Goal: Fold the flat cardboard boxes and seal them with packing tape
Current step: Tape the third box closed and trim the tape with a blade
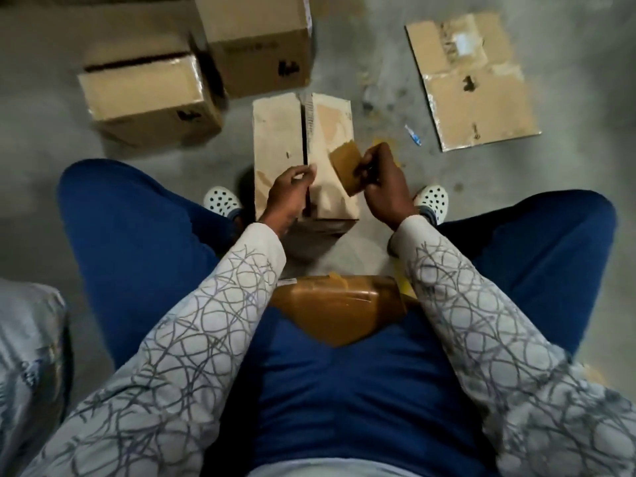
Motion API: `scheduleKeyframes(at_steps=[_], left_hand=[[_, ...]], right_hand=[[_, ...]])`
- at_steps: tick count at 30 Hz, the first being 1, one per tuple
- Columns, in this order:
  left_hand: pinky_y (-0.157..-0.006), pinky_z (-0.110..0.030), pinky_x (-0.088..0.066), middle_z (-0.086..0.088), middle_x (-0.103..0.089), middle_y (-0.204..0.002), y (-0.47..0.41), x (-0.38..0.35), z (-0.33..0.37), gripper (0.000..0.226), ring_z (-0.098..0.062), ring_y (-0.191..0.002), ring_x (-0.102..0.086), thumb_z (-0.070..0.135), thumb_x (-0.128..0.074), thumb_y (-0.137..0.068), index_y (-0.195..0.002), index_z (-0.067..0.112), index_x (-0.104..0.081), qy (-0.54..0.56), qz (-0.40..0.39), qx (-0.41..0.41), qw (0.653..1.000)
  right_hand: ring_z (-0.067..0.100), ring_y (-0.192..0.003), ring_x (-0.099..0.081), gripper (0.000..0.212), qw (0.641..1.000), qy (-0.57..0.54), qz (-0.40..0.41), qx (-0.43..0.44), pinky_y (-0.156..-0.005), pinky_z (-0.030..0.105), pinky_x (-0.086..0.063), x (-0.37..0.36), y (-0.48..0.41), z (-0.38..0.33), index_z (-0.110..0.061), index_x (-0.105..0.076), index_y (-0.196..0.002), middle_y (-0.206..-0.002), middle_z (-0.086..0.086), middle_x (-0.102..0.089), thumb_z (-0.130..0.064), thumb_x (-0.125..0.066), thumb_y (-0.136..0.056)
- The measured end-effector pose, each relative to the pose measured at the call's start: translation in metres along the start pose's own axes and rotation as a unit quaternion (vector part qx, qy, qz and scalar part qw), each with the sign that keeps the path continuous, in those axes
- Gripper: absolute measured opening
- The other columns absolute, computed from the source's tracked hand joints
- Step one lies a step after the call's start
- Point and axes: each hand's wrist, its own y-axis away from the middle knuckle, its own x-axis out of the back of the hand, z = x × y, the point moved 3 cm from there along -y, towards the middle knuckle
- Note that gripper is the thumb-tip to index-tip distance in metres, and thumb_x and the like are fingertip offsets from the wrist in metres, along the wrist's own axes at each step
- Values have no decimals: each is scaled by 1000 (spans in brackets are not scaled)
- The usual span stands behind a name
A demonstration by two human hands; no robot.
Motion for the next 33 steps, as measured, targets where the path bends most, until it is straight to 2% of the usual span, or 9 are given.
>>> scheduleKeyframes(at_steps=[3,6,9,13,18,21,26,29,33], left_hand=[[-79,-35,-47,-8,-69,-119,30,17,25,48,-14,-98,-62,58,-50,-96,-126,22,-62,146,-83,22,986],[-87,-43,-53,-2,-70,-121,57,28,28,45,-18,-112,-64,43,-68,-90,-127,18,-65,130,-130,-19,983],[-97,-43,-55,-4,-71,-118,75,23,16,51,-21,-110,-67,24,-83,-79,-125,10,-67,106,-73,-50,990],[-101,-39,-53,-2,-73,-114,102,15,8,62,-16,-106,-68,29,-89,-72,-126,7,-67,81,-14,-56,995],[-90,-33,-58,-2,-77,-100,109,12,3,44,-16,-96,-72,22,-89,-71,-110,8,-75,55,31,-77,995],[-81,-27,-60,-8,-77,-91,99,14,5,26,-21,-89,-74,9,-86,-73,-97,2,-77,71,56,-63,994],[-65,-22,-60,-4,-77,-85,80,7,1,11,-17,-81,-73,9,-83,-78,-88,7,-78,74,103,-50,991],[-66,-29,-62,-2,-75,-84,73,6,0,6,-18,-79,-73,10,-80,-81,-87,9,-77,68,120,-54,989],[-72,-34,-62,2,-71,-83,69,9,-4,12,-18,-83,-71,15,-77,-85,-76,19,-71,32,131,-50,990]], right_hand=[[33,-91,-58,38,996,23,-58,57,-78,52,-49,3,21,-19,-20,-43,-98,-91,-8,-57,6,-39,-70],[35,-93,-58,40,990,32,-99,93,-77,55,-51,4,36,-30,-26,-44,-100,-98,0,-59,6,-42,-77],[34,-91,-60,35,987,37,-105,113,-76,54,-52,6,48,-29,-24,-47,-103,-100,5,-61,6,-46,-84],[37,-89,-60,45,991,43,-78,101,-73,55,-53,5,62,-25,-23,-48,-105,-102,11,-63,15,-47,-80],[36,-89,-58,44,989,80,-69,102,-74,45,-50,-1,72,-41,-14,-51,-104,-103,13,-62,15,-47,-72],[34,-87,-56,44,986,96,-85,108,-72,42,-46,-1,68,-41,-15,-52,-105,-102,14,-61,2,-43,-65],[31,-89,-58,44,986,107,-82,96,-69,34,-42,-3,58,-34,-13,-54,-113,-105,11,-64,11,-48,-77],[25,-80,-62,32,988,85,-88,90,-67,29,-44,-7,55,-30,-17,-51,-121,-93,7,-66,-8,-60,-92],[16,-71,-59,55,974,148,-143,93,-61,23,-41,-13,54,-20,-17,-50,-127,-81,0,-63,-42,-77,-85]])
